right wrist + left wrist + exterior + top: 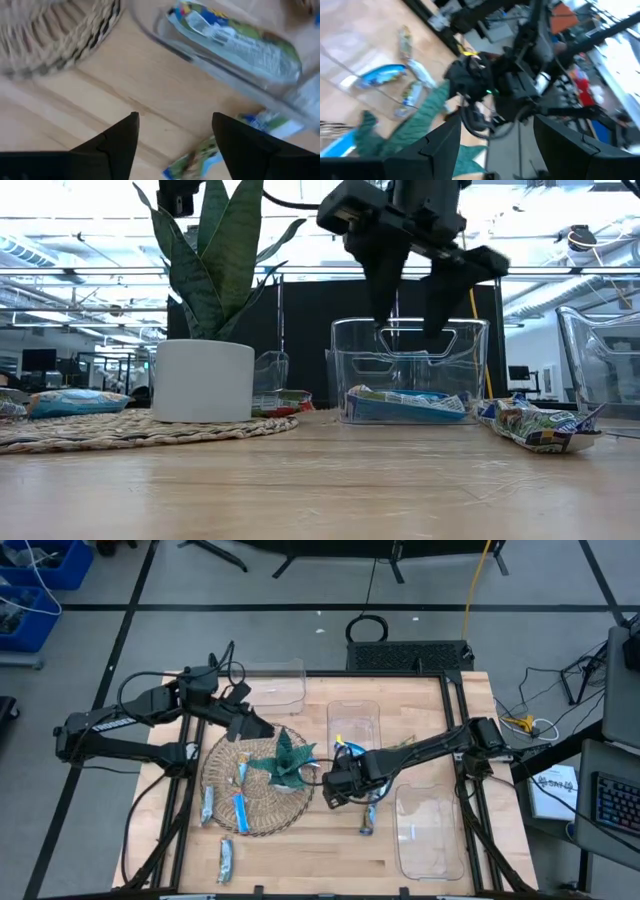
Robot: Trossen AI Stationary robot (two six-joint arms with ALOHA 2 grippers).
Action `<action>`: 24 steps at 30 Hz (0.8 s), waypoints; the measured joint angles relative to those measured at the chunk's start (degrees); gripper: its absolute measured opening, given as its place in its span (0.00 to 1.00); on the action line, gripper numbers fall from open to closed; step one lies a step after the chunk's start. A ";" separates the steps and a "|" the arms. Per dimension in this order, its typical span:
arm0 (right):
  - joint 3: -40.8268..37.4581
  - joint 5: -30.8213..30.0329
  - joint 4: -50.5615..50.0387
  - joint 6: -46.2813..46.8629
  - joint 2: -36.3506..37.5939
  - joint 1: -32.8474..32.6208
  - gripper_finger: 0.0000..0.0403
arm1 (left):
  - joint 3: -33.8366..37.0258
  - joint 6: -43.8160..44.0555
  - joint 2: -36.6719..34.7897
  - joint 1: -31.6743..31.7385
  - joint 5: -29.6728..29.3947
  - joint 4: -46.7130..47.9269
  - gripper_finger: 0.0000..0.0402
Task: Pick and place Granola Bars by type
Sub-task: Put the blue granola bar into the middle transparent bin
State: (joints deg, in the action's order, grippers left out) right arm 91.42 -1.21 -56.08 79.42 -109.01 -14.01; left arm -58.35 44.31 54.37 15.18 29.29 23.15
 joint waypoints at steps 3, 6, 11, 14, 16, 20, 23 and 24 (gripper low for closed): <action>0.00 0.00 1.50 8.37 0.00 -1.30 0.65 | 0.00 1.21 -0.01 0.02 3.32 -0.98 0.63; 0.00 -0.50 1.71 15.44 0.00 -2.91 0.66 | 0.00 1.53 0.00 0.00 7.19 -1.24 0.63; -0.16 -5.40 -2.24 23.58 0.00 -5.00 0.64 | 0.00 0.66 -0.01 0.00 11.90 -1.25 0.63; -2.00 -5.51 -1.55 26.47 0.01 -5.21 0.62 | 0.00 0.48 0.00 0.02 12.69 -1.24 0.63; -2.72 -4.49 -0.51 27.59 -0.11 -5.21 0.61 | 0.00 0.42 0.00 0.01 13.41 -1.24 0.63; -2.80 -4.67 0.90 28.41 -0.15 -5.21 0.57 | 0.00 0.44 0.00 0.00 15.58 -1.22 0.63; -2.84 -4.48 0.17 28.41 -0.37 -5.23 0.55 | 0.00 0.43 0.00 0.01 16.92 -1.22 0.63; -2.84 -4.39 -0.19 28.39 -0.37 -5.23 0.54 | 0.00 0.43 0.00 0.00 17.32 -1.22 0.63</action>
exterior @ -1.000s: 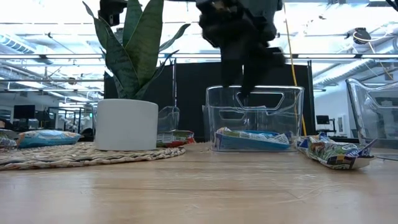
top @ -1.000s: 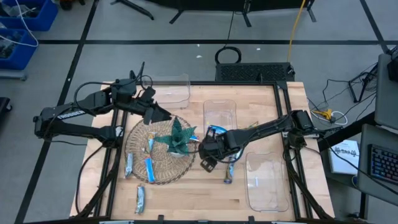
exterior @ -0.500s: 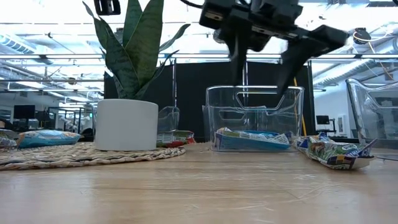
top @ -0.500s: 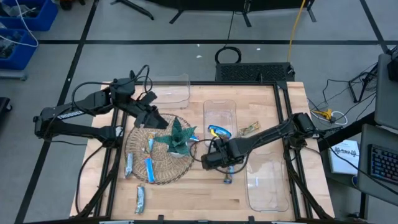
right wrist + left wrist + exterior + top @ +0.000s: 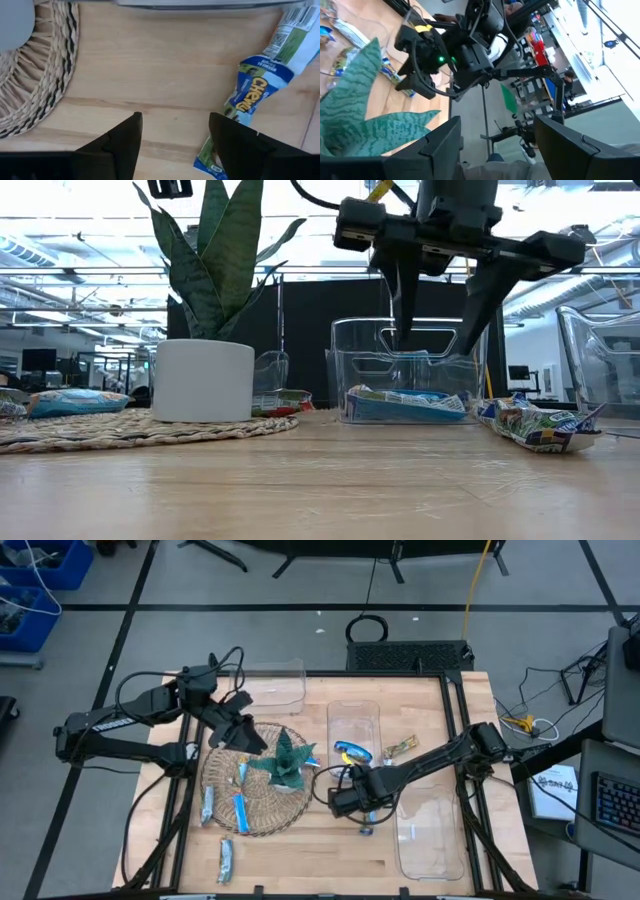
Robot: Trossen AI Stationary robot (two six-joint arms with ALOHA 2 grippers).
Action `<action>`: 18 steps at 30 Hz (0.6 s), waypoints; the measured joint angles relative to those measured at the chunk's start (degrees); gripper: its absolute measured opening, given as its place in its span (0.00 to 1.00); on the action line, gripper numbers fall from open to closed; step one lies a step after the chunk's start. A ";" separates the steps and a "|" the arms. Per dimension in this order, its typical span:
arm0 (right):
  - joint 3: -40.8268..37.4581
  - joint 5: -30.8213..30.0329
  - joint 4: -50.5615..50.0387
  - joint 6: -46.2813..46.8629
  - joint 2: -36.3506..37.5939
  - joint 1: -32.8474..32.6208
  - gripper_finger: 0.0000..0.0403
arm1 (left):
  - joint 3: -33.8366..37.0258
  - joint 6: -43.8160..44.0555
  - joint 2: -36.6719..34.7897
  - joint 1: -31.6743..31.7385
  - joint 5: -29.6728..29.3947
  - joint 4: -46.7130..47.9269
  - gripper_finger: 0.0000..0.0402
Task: Pick and place Granola Bars by type
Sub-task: Put the blue granola bar into the middle transparent bin
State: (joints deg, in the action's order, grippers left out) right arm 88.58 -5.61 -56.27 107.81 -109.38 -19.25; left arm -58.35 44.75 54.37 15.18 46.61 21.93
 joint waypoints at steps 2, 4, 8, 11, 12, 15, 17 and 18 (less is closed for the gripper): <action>0.00 1.67 -1.57 -0.15 0.07 0.00 0.52 | 0.00 0.00 -0.02 0.00 0.39 0.00 0.63; 0.00 2.93 -3.02 -0.33 0.04 0.00 0.51 | 0.00 0.00 -0.02 0.02 0.40 0.02 0.63; 0.00 2.91 -3.35 -0.26 0.04 -0.13 0.50 | 0.00 0.00 0.00 0.00 0.46 0.02 0.63; 0.00 2.92 -4.15 -0.24 0.04 -0.33 0.50 | 0.00 -0.61 -0.01 0.02 1.12 0.02 0.63; 0.00 2.93 -4.68 -0.24 0.04 -0.38 0.50 | 0.00 -0.69 0.00 0.02 1.45 0.02 0.63; 0.00 3.64 -5.60 -0.24 0.04 -0.39 0.50 | 0.00 -0.71 -0.02 0.00 1.87 0.02 0.63; 0.00 3.98 -5.53 -0.26 0.04 -0.39 0.50 | 0.00 -0.71 0.00 0.02 1.90 0.02 0.63; 0.00 3.96 -5.53 -0.24 0.04 -0.39 0.50 | 0.00 -0.72 0.00 0.02 1.90 0.02 0.63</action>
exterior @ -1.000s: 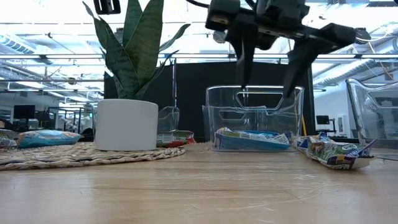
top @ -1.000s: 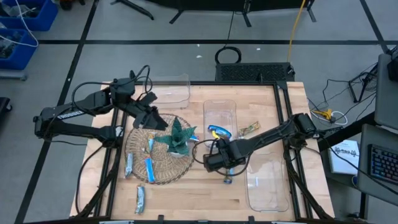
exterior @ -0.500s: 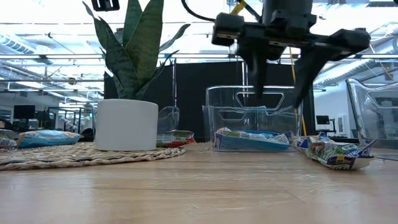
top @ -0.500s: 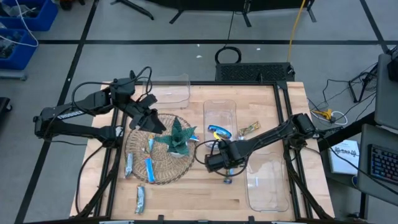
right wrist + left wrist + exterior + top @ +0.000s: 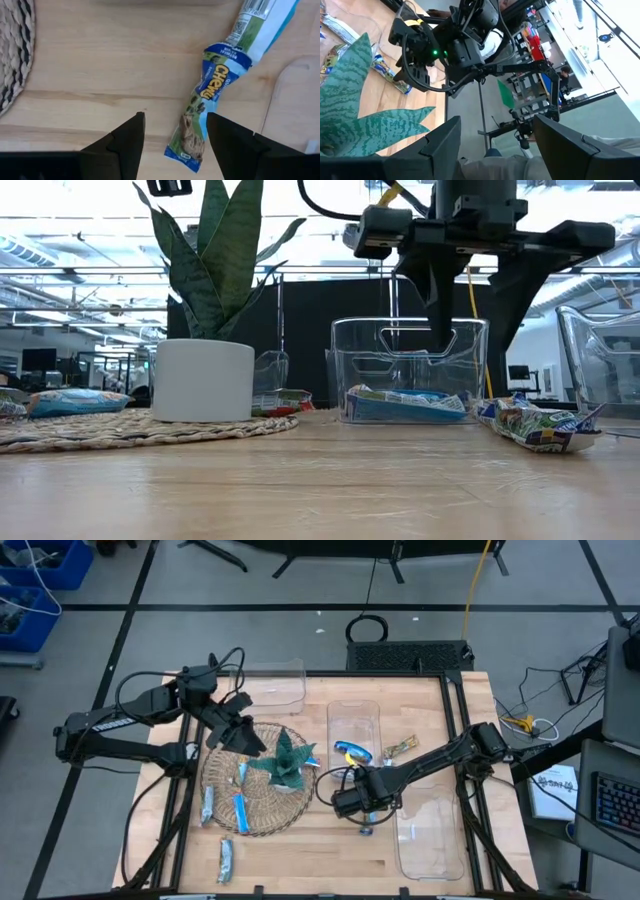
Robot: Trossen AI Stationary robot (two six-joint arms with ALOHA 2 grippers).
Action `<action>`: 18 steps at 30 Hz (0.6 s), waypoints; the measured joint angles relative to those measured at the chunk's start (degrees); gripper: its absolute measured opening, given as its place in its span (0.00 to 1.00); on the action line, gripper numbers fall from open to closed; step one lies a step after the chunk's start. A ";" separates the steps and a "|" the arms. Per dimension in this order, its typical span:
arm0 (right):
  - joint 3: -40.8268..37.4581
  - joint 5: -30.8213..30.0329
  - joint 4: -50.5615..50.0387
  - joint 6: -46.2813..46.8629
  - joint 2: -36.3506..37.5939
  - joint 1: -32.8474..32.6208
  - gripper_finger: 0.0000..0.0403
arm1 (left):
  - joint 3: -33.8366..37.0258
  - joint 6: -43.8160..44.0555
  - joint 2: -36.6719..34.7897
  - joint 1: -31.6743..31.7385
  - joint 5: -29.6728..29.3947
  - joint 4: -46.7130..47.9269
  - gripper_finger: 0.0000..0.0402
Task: Pick and place Granola Bars by type
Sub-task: Put the blue granola bar into the middle transparent bin
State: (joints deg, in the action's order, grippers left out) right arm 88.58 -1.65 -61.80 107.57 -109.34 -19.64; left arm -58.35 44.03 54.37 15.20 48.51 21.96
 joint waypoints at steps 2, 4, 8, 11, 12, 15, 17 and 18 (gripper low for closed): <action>0.00 0.21 0.23 0.00 -0.56 0.02 0.50 | 0.00 -0.02 0.00 -0.02 0.02 0.00 0.63; 0.01 0.51 0.51 0.22 -1.32 0.02 0.50 | 0.00 -0.28 0.00 -0.02 0.04 0.00 0.63; 0.00 1.92 3.80 0.87 -3.17 -0.11 0.50 | 0.00 -0.39 0.00 -0.02 0.05 0.02 0.63; 0.00 3.46 5.16 1.09 -4.38 -0.15 0.50 | 0.00 -0.39 -0.01 -0.01 0.07 0.01 0.63; 0.00 3.46 5.01 1.05 -4.45 -0.26 0.50 | 0.00 -0.39 0.00 -0.02 0.08 0.02 0.63; 0.00 3.97 4.70 1.36 -4.42 -0.64 0.50 | 0.00 -0.37 0.00 0.00 1.31 0.00 0.63; 0.00 5.16 4.53 1.43 -4.52 -1.12 0.50 | 0.00 -0.42 -0.01 -0.02 1.57 0.02 0.63; 0.00 5.56 4.53 1.53 -4.52 -1.49 0.50 | 0.00 -0.52 0.00 -0.02 1.57 0.02 0.63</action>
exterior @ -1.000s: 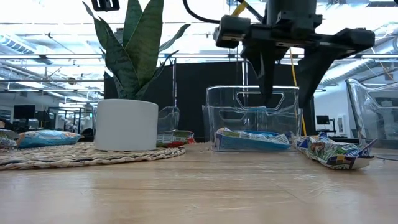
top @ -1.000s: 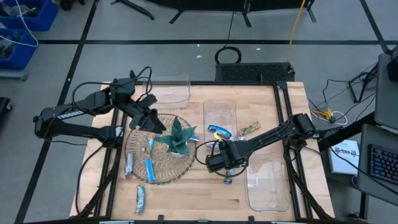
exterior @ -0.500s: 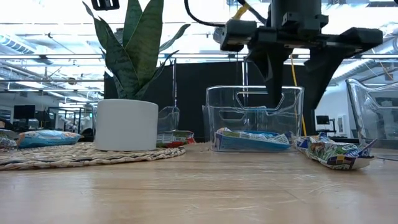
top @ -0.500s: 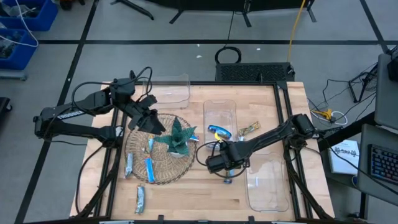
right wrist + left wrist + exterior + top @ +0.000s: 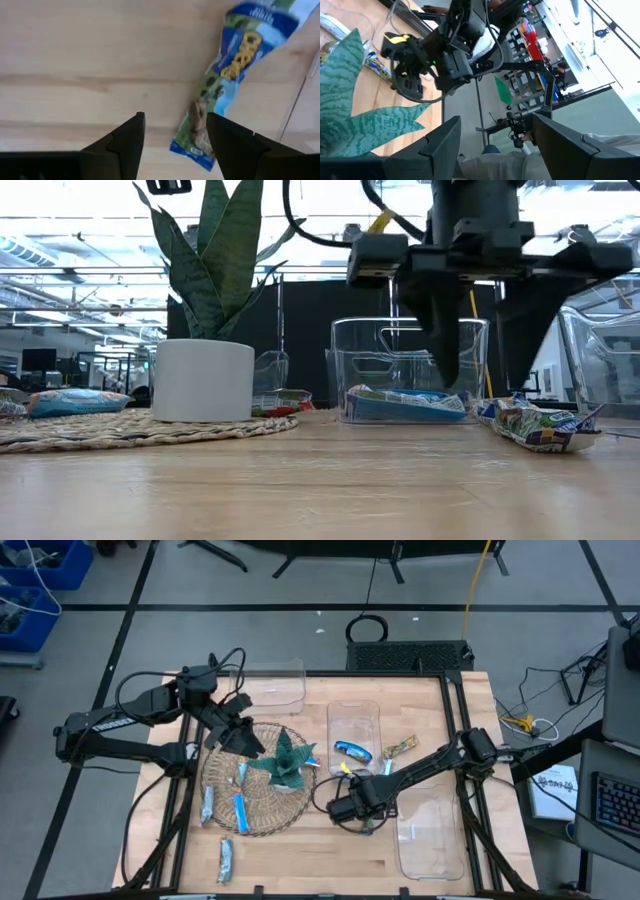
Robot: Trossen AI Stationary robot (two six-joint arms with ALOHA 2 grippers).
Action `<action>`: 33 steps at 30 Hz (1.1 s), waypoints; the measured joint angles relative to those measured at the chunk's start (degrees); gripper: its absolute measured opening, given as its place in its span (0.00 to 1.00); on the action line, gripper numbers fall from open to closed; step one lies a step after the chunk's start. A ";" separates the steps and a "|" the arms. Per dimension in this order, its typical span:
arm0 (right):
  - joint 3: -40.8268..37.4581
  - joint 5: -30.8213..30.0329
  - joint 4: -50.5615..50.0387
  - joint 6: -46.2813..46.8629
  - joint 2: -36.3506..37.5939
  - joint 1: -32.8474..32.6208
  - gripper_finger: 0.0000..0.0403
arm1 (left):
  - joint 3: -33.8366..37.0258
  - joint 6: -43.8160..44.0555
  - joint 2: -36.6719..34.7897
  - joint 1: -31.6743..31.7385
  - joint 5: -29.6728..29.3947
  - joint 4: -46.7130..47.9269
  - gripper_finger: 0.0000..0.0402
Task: Pick and place Granola Bars by type
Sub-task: Put the blue granola bar into the middle transparent bin
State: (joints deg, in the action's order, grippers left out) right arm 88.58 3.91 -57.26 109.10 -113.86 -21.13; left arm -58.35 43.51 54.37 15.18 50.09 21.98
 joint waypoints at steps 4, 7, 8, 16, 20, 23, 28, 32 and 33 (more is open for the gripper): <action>0.00 1.87 -0.60 1.04 0.02 -1.31 0.48 | 0.00 -0.30 -0.02 0.01 0.00 0.00 0.63; 0.00 3.28 -1.42 1.48 0.02 -2.06 0.46 | 0.00 -1.02 -0.01 0.02 0.00 0.00 0.63; 0.00 3.60 -1.42 1.49 0.02 -2.33 0.45 | 0.00 -1.24 0.00 0.02 0.00 0.00 0.63; 0.05 6.53 2.93 -0.33 -4.00 -2.56 0.44 | 0.00 -1.27 0.00 0.02 1.14 0.02 0.63; 0.04 6.84 1.64 -2.05 -5.01 -2.49 0.44 | 0.00 -1.12 -0.02 0.01 1.53 0.02 0.63; 0.02 6.81 -0.35 -2.21 -5.03 -2.49 0.44 | 0.00 -0.99 -0.02 0.02 2.16 0.02 0.63; 0.02 6.79 -1.74 -2.20 -5.03 -2.45 0.42 | 0.00 -0.99 -0.01 0.02 2.97 0.02 0.63; 0.02 6.72 -0.31 -2.32 -5.01 -2.44 0.35 | 0.00 -1.01 -0.02 0.00 2.97 0.02 0.63; 0.02 6.70 0.20 -2.61 -5.01 -2.44 0.32 | 0.00 -1.01 -0.02 0.00 2.99 0.02 0.63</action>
State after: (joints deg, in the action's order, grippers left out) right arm 88.60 10.61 -57.06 106.49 -118.87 -23.57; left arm -58.35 42.50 54.35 15.18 53.08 22.00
